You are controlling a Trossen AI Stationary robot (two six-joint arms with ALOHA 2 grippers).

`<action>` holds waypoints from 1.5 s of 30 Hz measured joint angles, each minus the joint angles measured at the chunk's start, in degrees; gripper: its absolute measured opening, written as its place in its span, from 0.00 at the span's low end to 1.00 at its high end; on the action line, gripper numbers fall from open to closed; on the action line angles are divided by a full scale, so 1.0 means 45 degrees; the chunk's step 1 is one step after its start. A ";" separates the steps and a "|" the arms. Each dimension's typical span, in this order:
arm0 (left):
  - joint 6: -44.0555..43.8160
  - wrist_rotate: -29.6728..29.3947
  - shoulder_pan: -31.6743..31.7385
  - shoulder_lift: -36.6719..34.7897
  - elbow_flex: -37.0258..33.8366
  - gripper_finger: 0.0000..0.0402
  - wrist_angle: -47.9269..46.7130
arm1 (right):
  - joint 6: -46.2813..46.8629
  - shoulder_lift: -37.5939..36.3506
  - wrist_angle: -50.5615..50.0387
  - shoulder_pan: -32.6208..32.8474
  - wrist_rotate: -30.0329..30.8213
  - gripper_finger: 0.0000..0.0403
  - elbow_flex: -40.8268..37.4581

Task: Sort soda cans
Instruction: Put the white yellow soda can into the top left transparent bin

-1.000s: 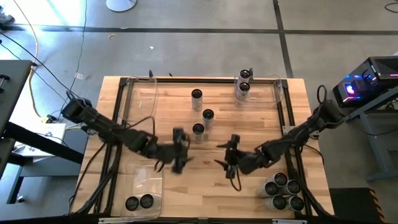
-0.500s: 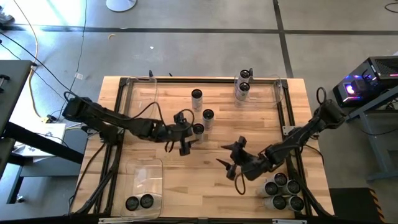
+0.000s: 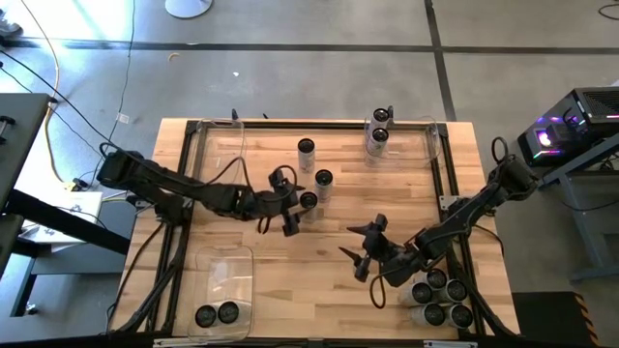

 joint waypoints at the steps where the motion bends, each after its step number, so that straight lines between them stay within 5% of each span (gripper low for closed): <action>1: -0.0013 0.0144 0.0050 0.0049 0.0000 0.73 0.0058 | 0.0000 0.0000 0.0000 0.0000 0.0000 0.67 0.0000; 16: 0.0011 0.0610 0.0329 0.1712 0.0022 0.73 0.1435 | -0.0896 0.0005 -0.0073 -0.0097 -0.0092 0.67 0.0010; 25: -0.0236 0.0324 0.0197 0.1377 0.0019 0.62 0.0921 | -0.0903 0.0005 -0.0194 -0.0097 -0.0093 0.67 0.0015; 38: -0.0462 -0.3433 -0.1393 -0.4573 -0.0013 0.62 -0.2749 | -0.0869 0.0006 -0.0151 -0.0097 -0.0097 0.67 0.0015; 45: -0.0582 -0.6113 -0.0254 -0.8025 0.0147 0.62 -0.6038 | -0.0884 0.0010 -0.0146 -0.0118 -0.0097 0.67 0.0015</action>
